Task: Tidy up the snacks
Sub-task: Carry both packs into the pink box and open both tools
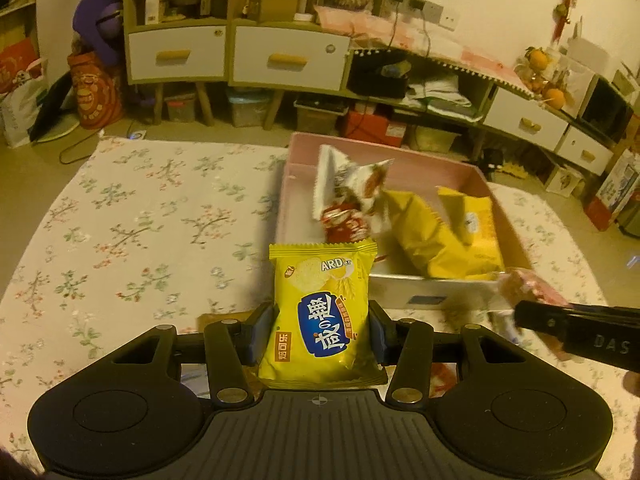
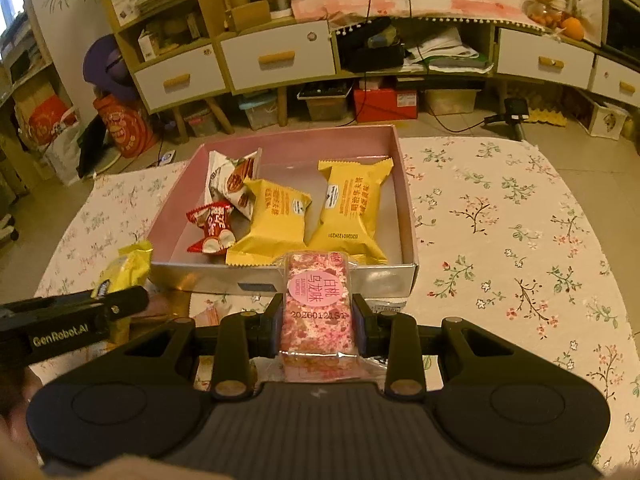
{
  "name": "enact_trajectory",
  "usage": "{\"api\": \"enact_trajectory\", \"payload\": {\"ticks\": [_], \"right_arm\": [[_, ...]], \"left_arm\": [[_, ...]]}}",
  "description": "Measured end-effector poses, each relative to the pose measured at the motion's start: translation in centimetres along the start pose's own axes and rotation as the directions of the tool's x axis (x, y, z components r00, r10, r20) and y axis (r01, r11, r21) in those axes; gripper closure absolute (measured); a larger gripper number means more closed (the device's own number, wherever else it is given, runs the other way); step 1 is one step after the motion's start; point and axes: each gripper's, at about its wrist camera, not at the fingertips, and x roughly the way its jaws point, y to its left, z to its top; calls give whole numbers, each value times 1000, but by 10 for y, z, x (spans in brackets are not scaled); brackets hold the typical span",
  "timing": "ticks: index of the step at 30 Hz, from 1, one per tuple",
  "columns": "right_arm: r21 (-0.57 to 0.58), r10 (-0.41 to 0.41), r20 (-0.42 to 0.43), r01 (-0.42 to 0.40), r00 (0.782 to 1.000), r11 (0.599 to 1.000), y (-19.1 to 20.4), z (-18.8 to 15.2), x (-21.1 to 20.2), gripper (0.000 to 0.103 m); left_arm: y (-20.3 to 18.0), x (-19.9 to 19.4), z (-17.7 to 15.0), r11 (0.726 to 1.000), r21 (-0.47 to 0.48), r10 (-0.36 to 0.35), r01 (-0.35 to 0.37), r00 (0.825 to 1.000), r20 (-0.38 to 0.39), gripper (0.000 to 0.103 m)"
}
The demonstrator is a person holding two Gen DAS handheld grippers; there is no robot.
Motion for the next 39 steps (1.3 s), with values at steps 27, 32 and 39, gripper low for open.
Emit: {"api": "enact_trajectory", "payload": {"ticks": [27, 32, 39], "right_arm": [[159, 171, 31, -174, 985, 972, -25, 72, 61, 73], [142, 163, 18, -164, 986, 976, -21, 75, 74, 73], [114, 157, 24, -158, 987, 981, -15, 80, 82, 72]], "left_arm": [[-37, 79, 49, 999, 37, -38, 40, 998, -44, 56], [-35, 94, 51, 998, 54, -17, 20, 998, -58, 64], [-34, 108, 57, 997, 80, 16, -11, 998, -57, 66]]}}
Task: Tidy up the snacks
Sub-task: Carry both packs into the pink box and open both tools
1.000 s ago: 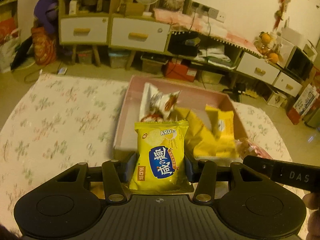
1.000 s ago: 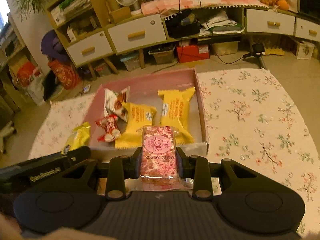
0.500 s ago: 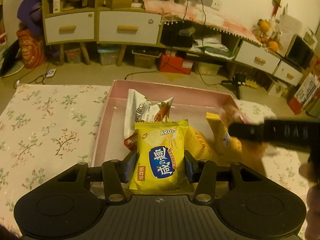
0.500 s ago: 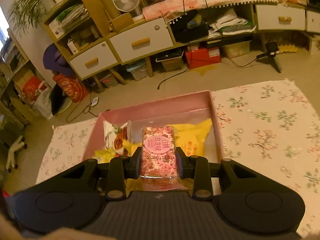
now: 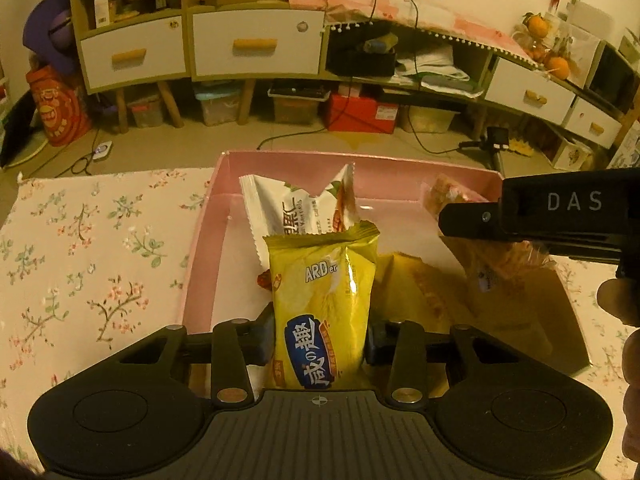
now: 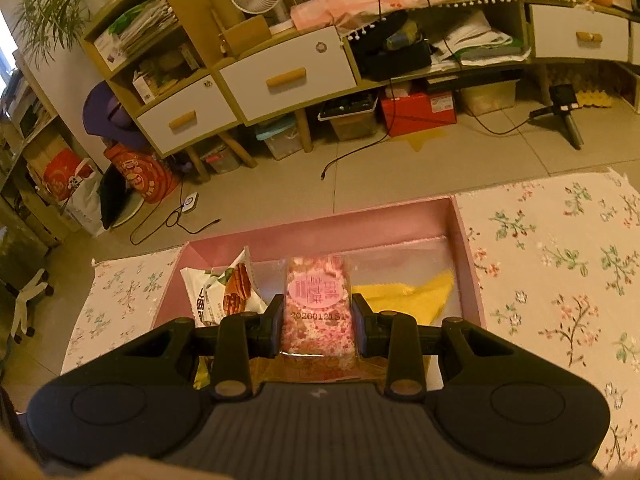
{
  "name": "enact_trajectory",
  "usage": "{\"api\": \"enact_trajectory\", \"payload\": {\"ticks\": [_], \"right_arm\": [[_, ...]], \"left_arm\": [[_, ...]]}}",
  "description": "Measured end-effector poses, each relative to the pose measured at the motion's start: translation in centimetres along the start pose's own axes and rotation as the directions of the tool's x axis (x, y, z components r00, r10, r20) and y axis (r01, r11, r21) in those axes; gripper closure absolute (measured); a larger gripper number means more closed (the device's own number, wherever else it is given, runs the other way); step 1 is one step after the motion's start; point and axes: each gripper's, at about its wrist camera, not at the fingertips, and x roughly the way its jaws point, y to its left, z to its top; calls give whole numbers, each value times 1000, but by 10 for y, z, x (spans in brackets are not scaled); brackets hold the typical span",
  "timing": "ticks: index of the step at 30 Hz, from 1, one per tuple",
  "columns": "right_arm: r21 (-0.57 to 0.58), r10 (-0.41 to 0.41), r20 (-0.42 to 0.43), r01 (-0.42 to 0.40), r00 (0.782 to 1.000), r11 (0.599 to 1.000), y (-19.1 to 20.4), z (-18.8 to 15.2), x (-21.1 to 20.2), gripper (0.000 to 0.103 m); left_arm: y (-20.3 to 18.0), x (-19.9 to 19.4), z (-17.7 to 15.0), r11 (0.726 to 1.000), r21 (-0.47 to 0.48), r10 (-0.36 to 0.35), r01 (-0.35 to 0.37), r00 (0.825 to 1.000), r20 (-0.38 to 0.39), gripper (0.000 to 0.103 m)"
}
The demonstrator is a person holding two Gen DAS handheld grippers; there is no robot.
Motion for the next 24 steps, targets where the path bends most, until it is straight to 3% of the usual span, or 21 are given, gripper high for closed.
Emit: {"api": "enact_trajectory", "payload": {"ticks": [6, 14, 22, 24], "right_arm": [[-4, 4, 17, -4, 1000, 1000, 2, 5, -1, 70], [-28, 0, 27, 0, 1000, 1000, 7, 4, -10, 47], [-31, -6, 33, 7, 999, 1000, 11, 0, -27, 18], [-33, -1, 33, 2, 999, 999, 12, -2, -34, 15]], "left_arm": [[1, 2, 2, 1000, 17, -12, 11, 1000, 15, 63], [0, -5, -1, 999, 42, -8, 8, 1000, 15, 40], [-5, -29, -4, 998, 68, -9, 6, 999, 43, 24], [-6, -37, -7, 998, 68, -13, 10, 999, 46, 21]]}}
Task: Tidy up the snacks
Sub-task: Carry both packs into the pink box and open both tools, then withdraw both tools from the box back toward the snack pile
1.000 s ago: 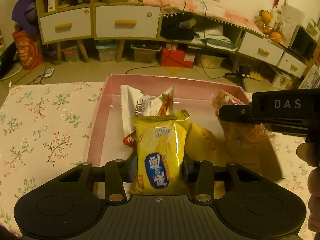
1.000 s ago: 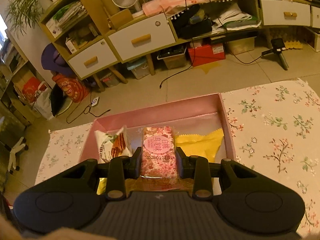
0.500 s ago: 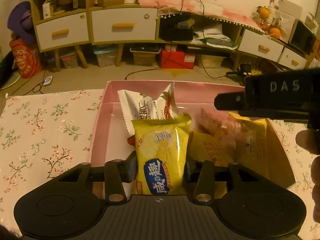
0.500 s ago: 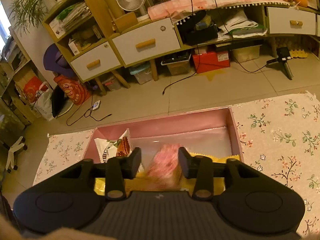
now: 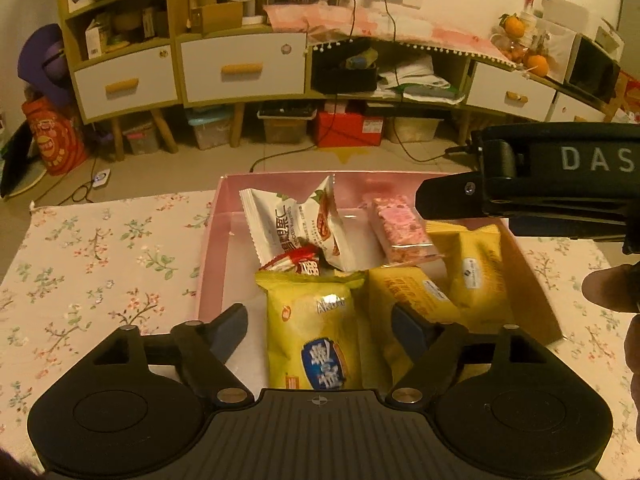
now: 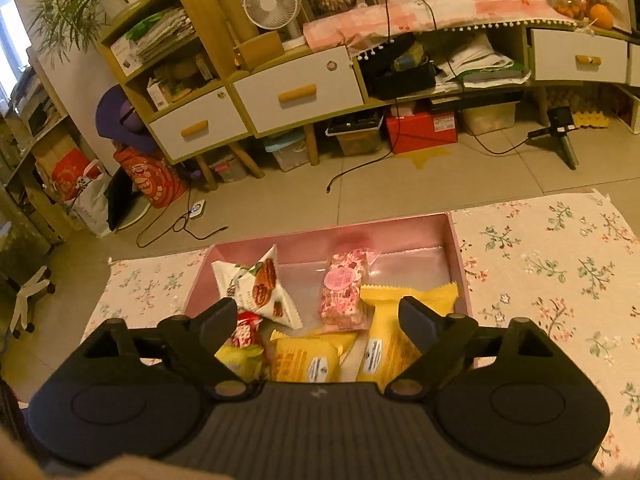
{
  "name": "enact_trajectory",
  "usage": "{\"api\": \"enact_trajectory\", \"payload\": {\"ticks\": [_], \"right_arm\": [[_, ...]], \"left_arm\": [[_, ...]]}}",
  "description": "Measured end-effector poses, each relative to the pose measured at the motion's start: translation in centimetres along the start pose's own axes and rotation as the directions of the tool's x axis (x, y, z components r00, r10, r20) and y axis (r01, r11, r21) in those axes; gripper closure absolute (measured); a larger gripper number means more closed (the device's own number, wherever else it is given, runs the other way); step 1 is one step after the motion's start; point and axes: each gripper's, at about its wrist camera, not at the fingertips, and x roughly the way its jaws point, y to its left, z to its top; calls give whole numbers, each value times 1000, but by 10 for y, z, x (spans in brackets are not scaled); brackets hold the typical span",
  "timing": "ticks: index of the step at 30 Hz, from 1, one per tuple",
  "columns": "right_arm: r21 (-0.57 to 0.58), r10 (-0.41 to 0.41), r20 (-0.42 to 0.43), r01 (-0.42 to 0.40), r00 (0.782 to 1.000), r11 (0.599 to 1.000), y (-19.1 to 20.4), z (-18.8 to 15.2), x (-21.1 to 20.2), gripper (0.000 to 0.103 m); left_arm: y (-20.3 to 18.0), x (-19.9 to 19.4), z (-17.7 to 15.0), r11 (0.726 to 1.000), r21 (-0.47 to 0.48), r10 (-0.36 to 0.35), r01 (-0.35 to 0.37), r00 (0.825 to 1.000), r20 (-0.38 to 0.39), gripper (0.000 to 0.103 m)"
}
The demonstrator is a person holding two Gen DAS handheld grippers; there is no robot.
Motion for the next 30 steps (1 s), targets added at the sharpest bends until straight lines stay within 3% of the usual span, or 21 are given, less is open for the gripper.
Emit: {"api": "enact_trajectory", "payload": {"ticks": [8, 19, 30], "right_arm": [[-49, -56, 14, 57, 998, 997, 4, -17, -27, 0], [-35, -130, 44, 131, 991, 991, 0, -48, -62, 0], [-109, -196, 54, 201, 979, 973, 13, -84, -85, 0]], "left_arm": [[-2, -30, -15, 1000, 21, 3, -3, 1000, 5, 13], [3, -76, -43, 1000, 2, 15, -15, 1000, 18, 9], [5, -109, -70, 998, 4, 63, -63, 998, -2, 8]]}}
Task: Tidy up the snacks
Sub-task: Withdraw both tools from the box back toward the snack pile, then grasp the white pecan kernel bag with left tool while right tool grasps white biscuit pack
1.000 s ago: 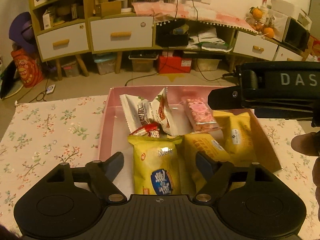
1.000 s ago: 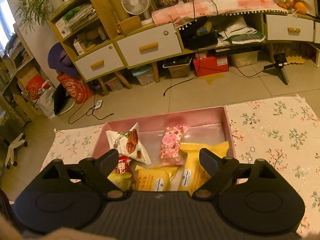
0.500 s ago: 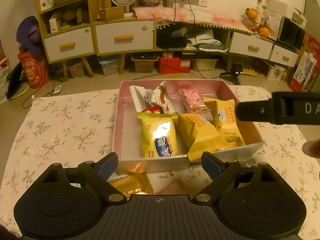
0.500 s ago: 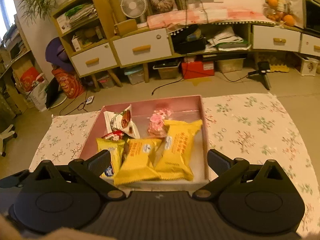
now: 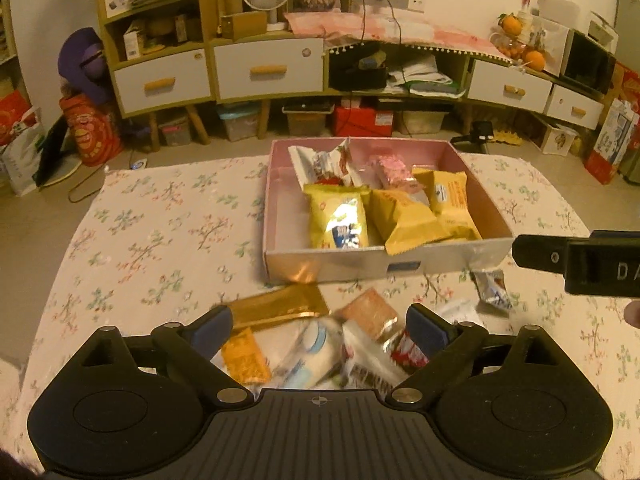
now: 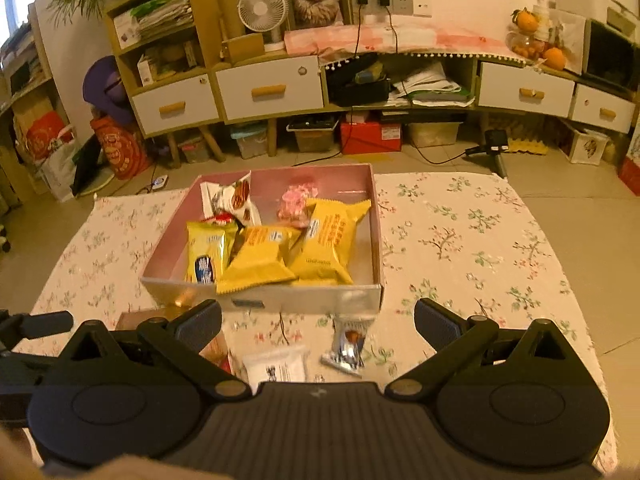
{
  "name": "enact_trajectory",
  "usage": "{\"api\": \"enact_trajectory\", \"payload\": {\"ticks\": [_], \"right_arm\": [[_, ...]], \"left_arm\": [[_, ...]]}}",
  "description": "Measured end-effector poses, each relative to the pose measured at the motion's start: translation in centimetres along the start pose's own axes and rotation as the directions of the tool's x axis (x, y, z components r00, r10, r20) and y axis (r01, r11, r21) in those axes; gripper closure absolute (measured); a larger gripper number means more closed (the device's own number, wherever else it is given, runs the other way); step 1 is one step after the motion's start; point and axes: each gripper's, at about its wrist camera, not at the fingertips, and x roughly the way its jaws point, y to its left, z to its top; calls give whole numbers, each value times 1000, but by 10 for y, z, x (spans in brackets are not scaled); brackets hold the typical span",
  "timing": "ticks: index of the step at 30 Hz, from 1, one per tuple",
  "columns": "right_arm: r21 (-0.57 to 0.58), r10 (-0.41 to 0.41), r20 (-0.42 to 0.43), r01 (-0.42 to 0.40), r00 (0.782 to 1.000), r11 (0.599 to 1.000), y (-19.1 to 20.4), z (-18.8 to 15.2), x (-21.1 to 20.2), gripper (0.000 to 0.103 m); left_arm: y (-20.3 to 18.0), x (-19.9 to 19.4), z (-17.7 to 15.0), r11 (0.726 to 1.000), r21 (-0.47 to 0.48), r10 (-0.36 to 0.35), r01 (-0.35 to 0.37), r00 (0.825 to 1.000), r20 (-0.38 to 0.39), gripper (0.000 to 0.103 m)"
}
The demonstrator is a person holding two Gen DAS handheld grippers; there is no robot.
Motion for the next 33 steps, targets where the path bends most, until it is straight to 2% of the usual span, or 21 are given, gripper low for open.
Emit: {"api": "enact_trajectory", "payload": {"ticks": [8, 12, 20, 26, 29, 33], "right_arm": [[-22, -21, -11, 21, 1000, 1000, 0, -21, -7, 0], [-6, -10, -56, 9, 998, 1000, -6, -32, -5, 0], [-118, -57, -85, 47, 995, 992, -4, -48, -2, 0], [-167, -40, -97, 23, 994, 986, -7, -58, 1, 0], [-198, -11, -95, -8, 995, 980, -8, -62, 3, 0], [-236, 55, -74, -71, 996, 969, -7, -66, 4, 1]], "left_arm": [[6, -7, -24, 1000, -2, -5, 5, 1000, -10, 8], [8, -10, -33, 999, 51, 11, -10, 1000, -12, 8], [22, -4, -45, 997, 65, 33, -31, 999, -31, 8], [25, -2, -58, 990, 136, -26, 25, 1000, 1, 8], [24, -2, -65, 981, 191, -35, 30, 999, 24, 9], [20, -3, -71, 969, 230, -101, 88, 994, 42, 9]]}}
